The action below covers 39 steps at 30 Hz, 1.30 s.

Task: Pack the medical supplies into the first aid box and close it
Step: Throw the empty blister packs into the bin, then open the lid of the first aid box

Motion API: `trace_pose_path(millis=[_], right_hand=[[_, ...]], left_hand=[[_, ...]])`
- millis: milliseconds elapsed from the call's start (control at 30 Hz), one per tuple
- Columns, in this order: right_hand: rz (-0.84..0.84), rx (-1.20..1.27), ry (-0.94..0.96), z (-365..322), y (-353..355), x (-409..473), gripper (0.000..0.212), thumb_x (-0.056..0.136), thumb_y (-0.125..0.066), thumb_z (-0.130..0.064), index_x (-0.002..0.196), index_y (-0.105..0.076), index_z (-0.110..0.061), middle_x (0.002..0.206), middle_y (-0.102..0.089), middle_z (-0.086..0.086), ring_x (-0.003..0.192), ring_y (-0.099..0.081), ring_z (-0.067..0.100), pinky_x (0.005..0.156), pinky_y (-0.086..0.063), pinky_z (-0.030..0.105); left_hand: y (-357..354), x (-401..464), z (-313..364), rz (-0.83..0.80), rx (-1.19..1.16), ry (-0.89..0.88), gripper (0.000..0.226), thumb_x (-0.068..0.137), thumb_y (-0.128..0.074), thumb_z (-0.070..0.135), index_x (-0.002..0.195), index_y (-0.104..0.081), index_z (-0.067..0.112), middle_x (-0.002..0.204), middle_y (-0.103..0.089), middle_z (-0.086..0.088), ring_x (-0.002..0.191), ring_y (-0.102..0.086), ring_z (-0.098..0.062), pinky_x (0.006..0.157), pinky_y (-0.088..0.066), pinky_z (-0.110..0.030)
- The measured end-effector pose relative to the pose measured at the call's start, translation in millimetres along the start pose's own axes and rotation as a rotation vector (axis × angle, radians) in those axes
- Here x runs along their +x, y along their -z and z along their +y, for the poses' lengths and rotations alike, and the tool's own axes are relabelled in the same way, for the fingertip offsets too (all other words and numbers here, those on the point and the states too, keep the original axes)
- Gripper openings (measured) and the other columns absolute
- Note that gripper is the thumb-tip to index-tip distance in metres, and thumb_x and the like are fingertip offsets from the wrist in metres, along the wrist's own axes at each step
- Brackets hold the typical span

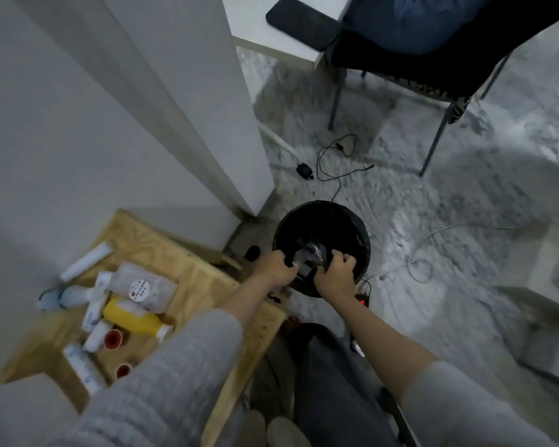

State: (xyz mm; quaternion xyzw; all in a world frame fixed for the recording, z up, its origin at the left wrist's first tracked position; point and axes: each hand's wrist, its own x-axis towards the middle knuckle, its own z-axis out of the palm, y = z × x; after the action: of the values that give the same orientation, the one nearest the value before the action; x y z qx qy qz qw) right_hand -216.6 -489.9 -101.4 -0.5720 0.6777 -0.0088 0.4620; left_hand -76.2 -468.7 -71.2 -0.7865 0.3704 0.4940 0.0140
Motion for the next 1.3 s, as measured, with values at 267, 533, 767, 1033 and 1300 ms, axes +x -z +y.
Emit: trace_pose_path(millis=[267, 533, 767, 1033, 1300], right_hand=[[0.098, 0.182, 0.234, -10.2, -20.6, -55.2, 0.035, 0.088, -0.053, -0.009, 0.123, -0.051, -0.006, 0.126, -0.049, 0.016, 0.115, -0.05, 0.029, 0.092, -0.04, 0.03], [0.149, 0.207, 0.724, -63.7, -47.3, -146.3, 0.031, 0.085, -0.053, -0.008, 0.116, -0.057, -0.008, 0.117, -0.06, 0.007, 0.112, -0.052, 0.02, 0.097, -0.039, 0.028], [-0.115, 0.173, 1.11, -92.5, -125.1, -269.3, 0.034, 0.086, -0.044, -0.023, 0.114, -0.059, -0.01, 0.113, -0.064, 0.005, 0.107, -0.056, 0.015, 0.093, -0.043, 0.024], [-0.36, -0.073, 1.567, -114.8, -195.9, -347.4, 0.029, 0.087, -0.051, -0.01, 0.114, -0.061, -0.012, 0.119, -0.064, 0.005, 0.116, -0.053, 0.014, 0.103, -0.037, 0.021], [-0.311, -0.227, 1.932, -119.3, -250.8, -325.6, 0.028, 0.086, -0.056, -0.012, 0.113, -0.063, -0.016, 0.126, -0.062, 0.006, 0.126, -0.048, 0.026, 0.104, -0.04, 0.055]], left_hand=[[-0.2, -73.2, -13.0, 0.329, -0.285, -0.301, 0.039, 0.093, -0.054, 0.03, 0.129, -0.053, 0.015, 0.127, -0.053, -0.002, 0.111, -0.054, -0.01, 0.084, -0.04, -0.017], [1.2, -185.7, -99.6, 0.781, -0.653, -0.403, 0.03, 0.084, -0.059, 0.023, 0.114, -0.061, 0.025, 0.112, -0.06, 0.007, 0.104, -0.058, 0.001, 0.083, -0.043, -0.009], [-12.2, -299.4, -221.3, 1.154, -0.775, -0.276, 0.026, 0.084, -0.057, 0.024, 0.109, -0.063, 0.024, 0.105, -0.063, 0.004, 0.098, -0.059, 0.0, 0.083, -0.045, -0.014], [-51.9, -377.1, -327.7, 1.533, -0.844, -0.068, 0.031, 0.086, -0.061, 0.014, 0.105, -0.056, 0.039, 0.11, -0.062, 0.013, 0.107, -0.057, -0.003, 0.092, -0.05, -0.033], [-67.0, -339.8, -396.2, 1.675, -0.566, 0.062, 0.043, 0.084, -0.05, 0.037, 0.127, -0.048, 0.043, 0.147, -0.04, 0.012, 0.136, -0.034, -0.017, 0.109, -0.027, -0.058]])
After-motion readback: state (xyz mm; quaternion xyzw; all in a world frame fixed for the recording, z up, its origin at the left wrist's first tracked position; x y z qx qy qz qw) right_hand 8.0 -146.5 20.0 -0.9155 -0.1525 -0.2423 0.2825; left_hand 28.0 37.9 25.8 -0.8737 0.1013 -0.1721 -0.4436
